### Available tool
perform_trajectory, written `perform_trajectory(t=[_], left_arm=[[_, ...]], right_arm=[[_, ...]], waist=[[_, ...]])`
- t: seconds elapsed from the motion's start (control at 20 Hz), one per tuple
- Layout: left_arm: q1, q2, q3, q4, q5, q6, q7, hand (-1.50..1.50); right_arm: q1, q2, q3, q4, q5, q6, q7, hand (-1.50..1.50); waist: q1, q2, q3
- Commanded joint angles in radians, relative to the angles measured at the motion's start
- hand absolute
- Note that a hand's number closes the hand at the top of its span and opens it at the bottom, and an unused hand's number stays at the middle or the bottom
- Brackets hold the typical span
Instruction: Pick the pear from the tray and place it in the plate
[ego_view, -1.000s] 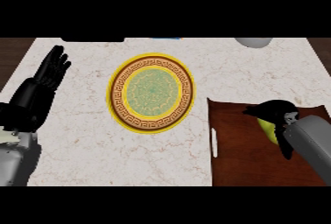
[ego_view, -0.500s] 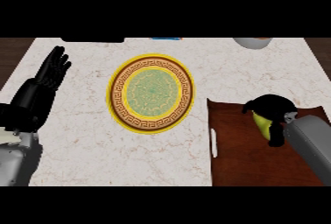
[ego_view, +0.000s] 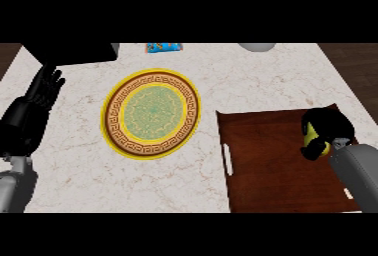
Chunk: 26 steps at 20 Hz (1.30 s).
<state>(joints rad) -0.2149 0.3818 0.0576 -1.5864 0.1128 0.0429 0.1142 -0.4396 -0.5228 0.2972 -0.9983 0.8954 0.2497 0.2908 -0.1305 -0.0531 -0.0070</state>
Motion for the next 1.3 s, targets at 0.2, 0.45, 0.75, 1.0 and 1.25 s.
perform_trajectory(t=[0.2,0.45,0.75,1.0,1.25], left_arm=[[0.053,0.030,0.051,0.004,0.002,0.013,0.005,0.00],[0.061,0.004,0.018,-0.016,-0.003,0.006,-0.018,0.00],[0.056,-0.004,0.010,-0.033,0.016,-0.015,-0.022,0.00],[-0.014,-0.026,-0.033,-0.026,-0.001,-0.022,-0.014,0.00],[-0.049,-0.037,-0.052,-0.019,0.006,-0.050,-0.012,0.00]], right_arm=[[0.103,0.150,-0.141,-0.223,0.001,-0.257,0.416,1.50],[0.095,0.296,-0.032,-0.487,0.104,-0.342,0.574,1.50],[0.090,0.480,0.144,-0.787,0.307,-0.400,0.800,1.50],[0.020,0.520,0.381,-0.904,0.452,-0.306,1.075,1.50],[-0.123,0.521,0.401,-0.849,0.442,-0.256,1.193,1.50]], waist=[[-0.057,-0.026,-0.002],[-0.008,-0.012,-0.003],[0.047,0.007,0.001],[0.109,0.037,0.004],[0.143,0.048,0.005]])
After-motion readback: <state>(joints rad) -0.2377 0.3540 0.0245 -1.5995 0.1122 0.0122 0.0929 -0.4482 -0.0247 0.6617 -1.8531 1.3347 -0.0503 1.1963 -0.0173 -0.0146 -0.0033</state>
